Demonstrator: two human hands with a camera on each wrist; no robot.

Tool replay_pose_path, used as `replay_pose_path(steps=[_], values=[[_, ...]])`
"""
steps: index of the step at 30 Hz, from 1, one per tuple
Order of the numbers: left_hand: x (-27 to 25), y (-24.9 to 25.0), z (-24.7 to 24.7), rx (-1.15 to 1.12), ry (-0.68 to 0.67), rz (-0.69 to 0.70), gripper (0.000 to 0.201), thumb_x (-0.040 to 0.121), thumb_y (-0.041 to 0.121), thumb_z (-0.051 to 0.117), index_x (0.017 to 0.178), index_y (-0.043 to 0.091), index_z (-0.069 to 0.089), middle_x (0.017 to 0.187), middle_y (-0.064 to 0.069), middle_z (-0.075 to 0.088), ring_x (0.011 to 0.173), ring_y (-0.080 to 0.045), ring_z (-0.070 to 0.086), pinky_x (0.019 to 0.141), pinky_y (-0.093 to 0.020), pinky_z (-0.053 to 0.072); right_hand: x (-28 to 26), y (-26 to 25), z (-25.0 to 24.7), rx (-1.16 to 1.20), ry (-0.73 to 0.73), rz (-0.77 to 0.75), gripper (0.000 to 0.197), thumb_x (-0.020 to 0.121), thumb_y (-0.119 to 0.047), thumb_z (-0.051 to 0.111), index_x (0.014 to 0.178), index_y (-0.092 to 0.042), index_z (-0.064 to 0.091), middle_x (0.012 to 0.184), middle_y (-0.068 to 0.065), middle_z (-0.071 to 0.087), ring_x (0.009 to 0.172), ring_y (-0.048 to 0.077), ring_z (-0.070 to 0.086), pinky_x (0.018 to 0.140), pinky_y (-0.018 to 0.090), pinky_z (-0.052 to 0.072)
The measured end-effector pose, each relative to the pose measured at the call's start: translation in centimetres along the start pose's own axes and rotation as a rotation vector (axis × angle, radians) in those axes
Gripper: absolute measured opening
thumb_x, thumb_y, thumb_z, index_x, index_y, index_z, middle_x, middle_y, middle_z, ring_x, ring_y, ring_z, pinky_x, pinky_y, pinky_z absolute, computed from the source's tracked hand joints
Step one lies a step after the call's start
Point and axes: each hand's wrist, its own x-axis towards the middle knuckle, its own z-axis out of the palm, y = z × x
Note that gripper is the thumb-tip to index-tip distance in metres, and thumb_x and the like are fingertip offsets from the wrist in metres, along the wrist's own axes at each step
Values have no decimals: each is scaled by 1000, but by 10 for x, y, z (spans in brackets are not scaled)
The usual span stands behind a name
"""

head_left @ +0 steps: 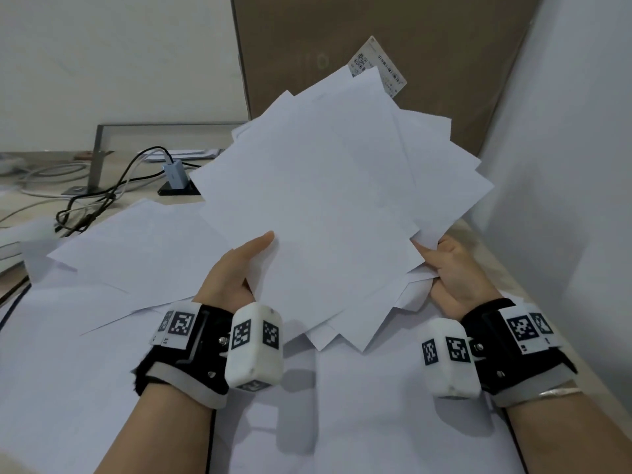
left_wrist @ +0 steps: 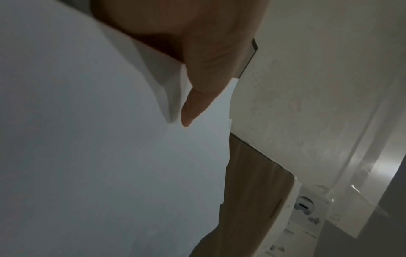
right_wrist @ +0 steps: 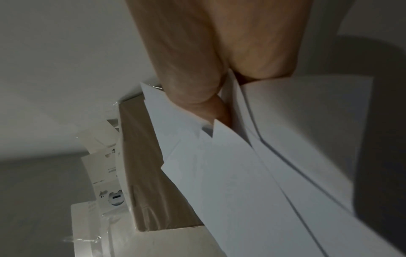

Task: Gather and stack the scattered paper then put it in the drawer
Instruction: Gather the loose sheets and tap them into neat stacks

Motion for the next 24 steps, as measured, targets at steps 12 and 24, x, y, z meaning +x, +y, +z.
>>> replay_pose_path(steps=[12, 24], values=[[4, 7, -3, 143, 75, 259, 32, 93, 9, 56, 124, 4, 59, 108, -6, 70, 86, -14, 71, 68, -23, 58, 0, -13, -4, 41, 0, 38, 44, 86, -23, 59, 126, -3, 59, 120, 10, 68, 112, 24, 64, 92, 35, 54], [-2, 12, -9, 245, 97, 256, 37, 92, 10, 57, 127, 0, 56, 112, -12, 68, 95, -24, 68, 78, -33, 58, 7, -12, -20, -127, 226, -22, 15, 92, -9, 59, 84, -19, 66, 70, -8, 69, 60, 6, 55, 46, 14, 42]])
